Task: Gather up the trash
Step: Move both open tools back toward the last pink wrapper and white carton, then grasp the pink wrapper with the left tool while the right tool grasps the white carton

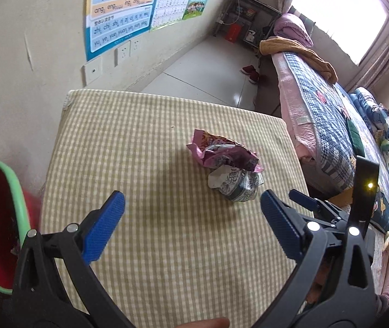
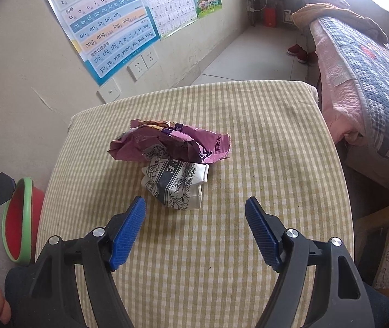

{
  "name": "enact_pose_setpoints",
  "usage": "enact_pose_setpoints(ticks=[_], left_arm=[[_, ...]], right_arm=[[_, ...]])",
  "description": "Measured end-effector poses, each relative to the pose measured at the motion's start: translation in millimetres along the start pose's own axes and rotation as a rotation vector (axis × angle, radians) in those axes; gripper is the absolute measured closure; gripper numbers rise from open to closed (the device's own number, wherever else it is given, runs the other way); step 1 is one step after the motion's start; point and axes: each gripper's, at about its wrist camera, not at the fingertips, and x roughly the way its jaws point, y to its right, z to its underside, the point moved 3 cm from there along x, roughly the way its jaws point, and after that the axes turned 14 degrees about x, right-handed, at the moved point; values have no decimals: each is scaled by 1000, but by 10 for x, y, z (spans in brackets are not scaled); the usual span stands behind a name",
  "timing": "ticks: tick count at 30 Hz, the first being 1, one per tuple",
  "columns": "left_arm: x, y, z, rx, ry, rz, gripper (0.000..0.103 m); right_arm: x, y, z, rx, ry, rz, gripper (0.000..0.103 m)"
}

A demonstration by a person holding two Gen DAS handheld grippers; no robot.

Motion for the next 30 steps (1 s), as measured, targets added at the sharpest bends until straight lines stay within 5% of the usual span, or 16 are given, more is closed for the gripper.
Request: enact_pose_setpoints(ticks=[20,23,27,30], left_arm=[[1363,-56,-411,-141,-96,175,7],[1476,-76,-404,-179,-112,215,17],[1485,-41,-387,-191,-113,263,36],[1453,-16,-368,-186,-112,264,43]], right_arm=[[572,14,-123,8,-66,-68,30],[604,19,-139,15,-68,-87,32],[594,-5,-143,12,-70,-128,56],[552,-72,-133,-4,-57,-134,60]])
